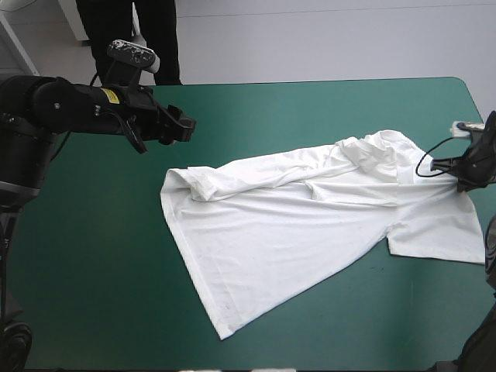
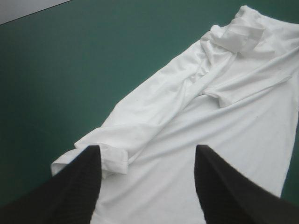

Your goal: Fold the cloth

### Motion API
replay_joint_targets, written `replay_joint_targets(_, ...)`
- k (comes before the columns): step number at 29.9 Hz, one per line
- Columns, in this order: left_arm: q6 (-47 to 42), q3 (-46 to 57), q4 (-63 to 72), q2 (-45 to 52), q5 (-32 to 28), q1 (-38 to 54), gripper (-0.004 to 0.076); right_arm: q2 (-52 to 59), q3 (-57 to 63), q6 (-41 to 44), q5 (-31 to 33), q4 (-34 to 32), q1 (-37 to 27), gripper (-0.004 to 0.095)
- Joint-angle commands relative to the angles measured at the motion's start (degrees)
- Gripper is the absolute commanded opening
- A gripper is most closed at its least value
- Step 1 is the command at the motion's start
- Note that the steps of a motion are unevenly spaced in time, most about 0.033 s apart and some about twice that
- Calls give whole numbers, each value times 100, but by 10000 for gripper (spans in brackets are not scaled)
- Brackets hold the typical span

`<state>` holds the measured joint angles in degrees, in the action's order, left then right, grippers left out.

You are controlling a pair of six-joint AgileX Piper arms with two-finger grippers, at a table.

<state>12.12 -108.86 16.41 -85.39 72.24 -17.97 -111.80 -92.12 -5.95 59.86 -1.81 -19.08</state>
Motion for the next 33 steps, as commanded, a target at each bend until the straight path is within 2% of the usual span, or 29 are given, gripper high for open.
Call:
replay_joint_targets(1, -39, -129, 48, 176, 148, -22, 424, -40, -697, -107, -188, 181, -183, -12)
replay_joint_targets(14, -109, -129, -21, 167, 148, -22, 424, -1764, -2412, -139, -318, 181, -393, -12)
replay_joint_targets(23, -121, -129, -102, 167, 148, -22, 424, -1741, -2637, -364, -343, 627, -675, -10)
replay_joint_targets(31, -76, -129, -242, 167, 148, -22, 425, -1335, -2637, -1109, 389, 1525, -675, -6)
replay_joint_targets(33, -76, -129, -190, 167, 148, -22, 425, -1181, -2637, -1265, 483, 1681, -675, 38)
